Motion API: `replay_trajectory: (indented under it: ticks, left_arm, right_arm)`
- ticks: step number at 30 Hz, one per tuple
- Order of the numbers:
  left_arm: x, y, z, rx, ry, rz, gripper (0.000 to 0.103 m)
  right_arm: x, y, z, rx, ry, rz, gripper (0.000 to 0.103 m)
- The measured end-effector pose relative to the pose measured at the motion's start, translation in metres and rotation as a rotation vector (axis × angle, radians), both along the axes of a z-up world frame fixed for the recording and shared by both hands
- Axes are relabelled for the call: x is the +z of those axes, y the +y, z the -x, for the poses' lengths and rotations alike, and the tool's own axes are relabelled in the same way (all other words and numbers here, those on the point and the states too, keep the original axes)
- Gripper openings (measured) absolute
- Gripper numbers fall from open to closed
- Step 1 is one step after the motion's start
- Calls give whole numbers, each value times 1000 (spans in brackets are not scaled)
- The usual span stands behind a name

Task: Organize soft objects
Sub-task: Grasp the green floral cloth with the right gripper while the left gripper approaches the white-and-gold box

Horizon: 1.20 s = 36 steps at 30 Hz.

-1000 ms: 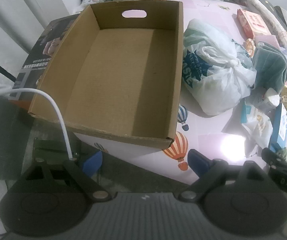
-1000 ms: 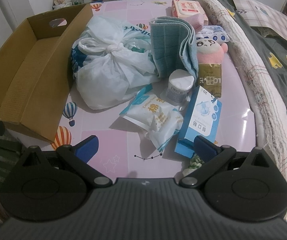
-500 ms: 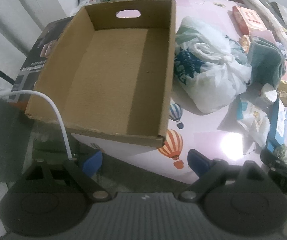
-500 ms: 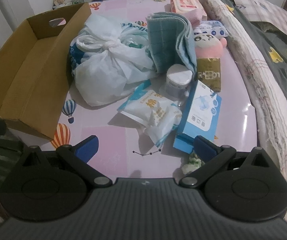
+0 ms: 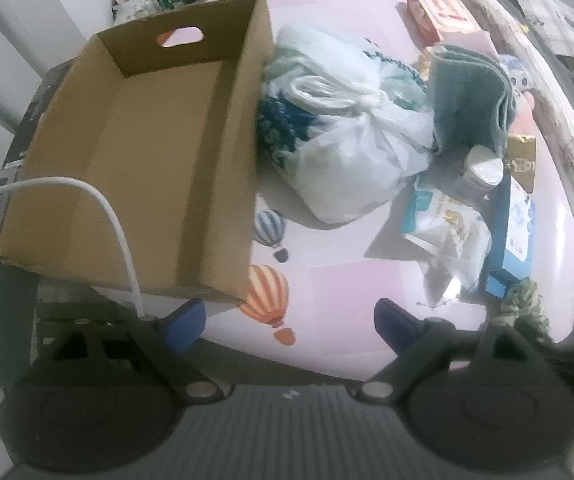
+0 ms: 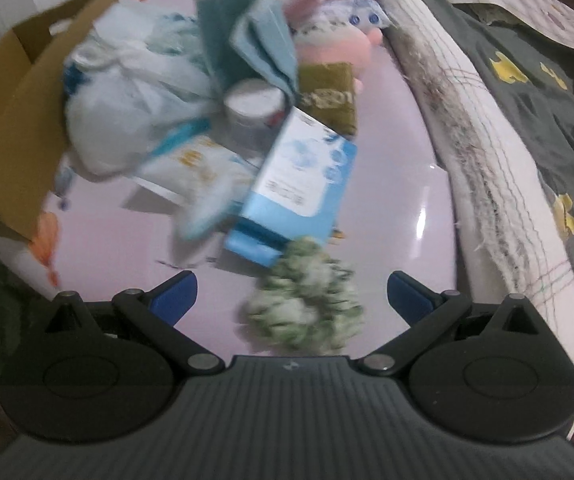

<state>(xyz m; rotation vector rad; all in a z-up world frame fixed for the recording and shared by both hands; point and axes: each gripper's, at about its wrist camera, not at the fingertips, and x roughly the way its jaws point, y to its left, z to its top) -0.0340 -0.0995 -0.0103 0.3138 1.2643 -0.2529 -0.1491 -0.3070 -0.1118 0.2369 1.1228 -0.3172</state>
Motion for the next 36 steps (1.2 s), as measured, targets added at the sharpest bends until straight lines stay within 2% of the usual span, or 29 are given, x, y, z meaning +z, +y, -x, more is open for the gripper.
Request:
replay_trajectory:
  ticks: [3, 8, 9, 10, 12, 15, 23, 30, 36]
  left_arm:
    - [-9, -13, -1, 4, 19, -13, 90]
    - [-18, -33, -5, 17, 37, -38, 86]
    - [-20, -37, -6, 18, 38, -41, 86]
    - [-21, -42, -8, 19, 39, -43, 86]
    - [-23, -52, -10, 20, 42, -43, 84]
    - [-26, -65, -13, 22, 47, -32, 82]
    - [-41, -92, -19, 26, 67, -21, 75]
    - [-55, -113, -10, -39, 83, -21, 72]
    - [-62, -138, -1, -93, 102, 25, 68]
  right_arm:
    - [-30, -15, -5, 72, 41, 3, 101]
    - [-65, -29, -16, 214, 93, -42, 91]
    - [-66, -30, -17, 248, 83, -35, 84]
    - [-65, -31, -18, 274, 75, -32, 66]
    - [-62, -38, -20, 297, 68, -69, 44]
    - [-58, -62, -24, 265, 71, -156, 33]
    - [-37, -137, -38, 153, -6, -177, 32]
    - [-30, -166, -48, 117, -67, -183, 32]
    - [-15, -185, -43, 65, -134, -194, 32]
